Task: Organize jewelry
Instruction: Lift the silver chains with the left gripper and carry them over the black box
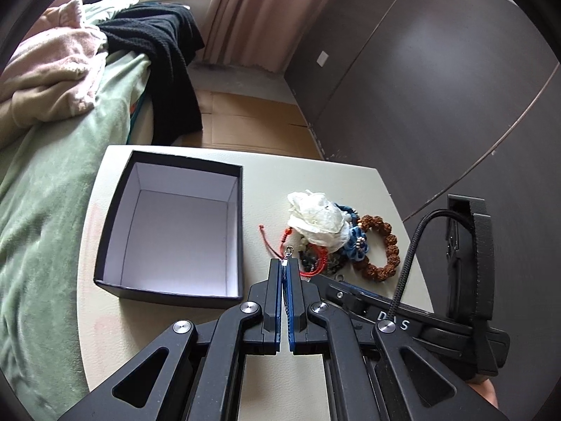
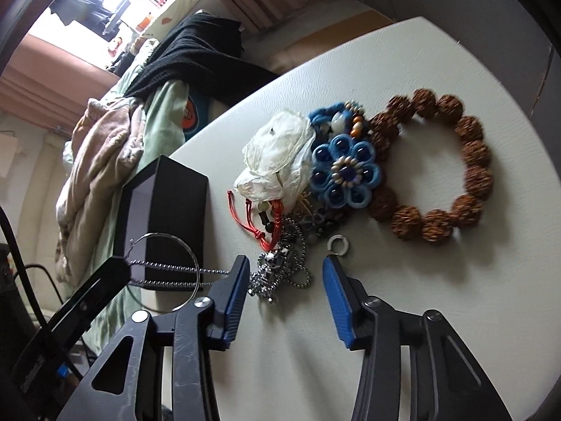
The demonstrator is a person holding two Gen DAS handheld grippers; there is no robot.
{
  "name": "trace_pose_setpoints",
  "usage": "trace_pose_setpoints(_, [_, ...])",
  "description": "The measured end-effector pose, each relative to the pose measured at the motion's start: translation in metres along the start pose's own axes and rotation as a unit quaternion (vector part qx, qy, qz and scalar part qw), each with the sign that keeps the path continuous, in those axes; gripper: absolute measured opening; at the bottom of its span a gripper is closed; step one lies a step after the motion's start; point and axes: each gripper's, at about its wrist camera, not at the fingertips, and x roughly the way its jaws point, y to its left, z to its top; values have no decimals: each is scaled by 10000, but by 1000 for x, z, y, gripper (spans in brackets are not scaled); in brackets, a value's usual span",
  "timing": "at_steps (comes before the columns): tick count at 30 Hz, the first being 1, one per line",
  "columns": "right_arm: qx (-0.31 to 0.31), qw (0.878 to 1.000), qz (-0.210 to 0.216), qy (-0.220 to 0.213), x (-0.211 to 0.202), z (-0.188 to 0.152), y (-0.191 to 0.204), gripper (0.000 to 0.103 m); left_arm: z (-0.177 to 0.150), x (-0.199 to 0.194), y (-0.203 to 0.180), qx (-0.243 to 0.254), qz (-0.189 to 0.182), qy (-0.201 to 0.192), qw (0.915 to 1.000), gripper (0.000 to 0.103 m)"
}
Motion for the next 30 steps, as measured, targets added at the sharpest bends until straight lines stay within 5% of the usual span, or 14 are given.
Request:
trace_pose_setpoints(10, [-319, 9986, -403, -115, 9, 0, 23, 44, 1, -3, 10, -78, 10, -16, 10000, 2])
trace_pose_setpoints(15, [-762, 9922, -958, -219, 15, -1, 34, 21, 2, -4, 11, -96, 45, -41, 9999, 2])
trace_pose_setpoints(23, [-268, 9991, -90, -331, -8, 8, 15, 17, 7, -24, 13, -194, -73, -367, 9991, 2])
trace_pose_setpoints(30, [-312, 9926, 868, -788, -44, 8, 28, 15, 18, -55, 12, -239, -214, -833, 9960, 2])
